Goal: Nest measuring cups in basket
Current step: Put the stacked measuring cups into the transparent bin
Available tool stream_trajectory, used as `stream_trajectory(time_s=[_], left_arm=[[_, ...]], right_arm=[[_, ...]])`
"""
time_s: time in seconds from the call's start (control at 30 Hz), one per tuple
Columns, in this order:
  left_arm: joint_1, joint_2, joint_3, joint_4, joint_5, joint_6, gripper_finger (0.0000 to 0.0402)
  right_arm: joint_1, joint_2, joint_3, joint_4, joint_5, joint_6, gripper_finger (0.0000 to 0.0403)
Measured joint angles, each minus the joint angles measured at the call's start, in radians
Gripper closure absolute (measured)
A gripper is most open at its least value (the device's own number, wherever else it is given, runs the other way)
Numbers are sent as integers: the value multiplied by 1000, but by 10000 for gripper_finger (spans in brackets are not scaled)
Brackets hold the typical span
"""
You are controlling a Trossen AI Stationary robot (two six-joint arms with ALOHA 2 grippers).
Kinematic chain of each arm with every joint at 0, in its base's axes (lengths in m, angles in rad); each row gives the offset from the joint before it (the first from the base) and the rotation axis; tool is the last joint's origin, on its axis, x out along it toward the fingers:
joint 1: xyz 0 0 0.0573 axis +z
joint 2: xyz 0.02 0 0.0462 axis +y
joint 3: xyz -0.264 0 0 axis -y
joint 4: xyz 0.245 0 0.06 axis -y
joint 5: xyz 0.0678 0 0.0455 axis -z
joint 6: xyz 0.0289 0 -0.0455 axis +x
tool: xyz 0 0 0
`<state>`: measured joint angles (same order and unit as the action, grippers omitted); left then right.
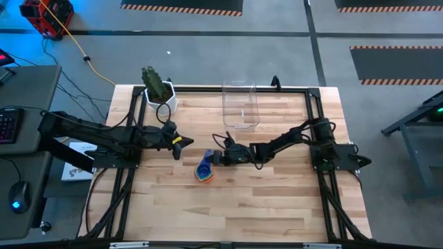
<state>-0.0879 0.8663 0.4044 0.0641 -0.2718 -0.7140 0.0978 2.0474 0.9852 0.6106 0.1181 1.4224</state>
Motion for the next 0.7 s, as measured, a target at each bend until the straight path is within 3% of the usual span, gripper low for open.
stream_trajectory(time_s=[0.43, 0.7], left_arm=[[0, -29, 0, 9, -3, 21, 401], [1, -29, 0, 9, -4, 45, 401]], right_arm=[[0, 44, 90, -61, 31, 64, 41], [-2, 43, 127, -133, 58, 141, 88]])
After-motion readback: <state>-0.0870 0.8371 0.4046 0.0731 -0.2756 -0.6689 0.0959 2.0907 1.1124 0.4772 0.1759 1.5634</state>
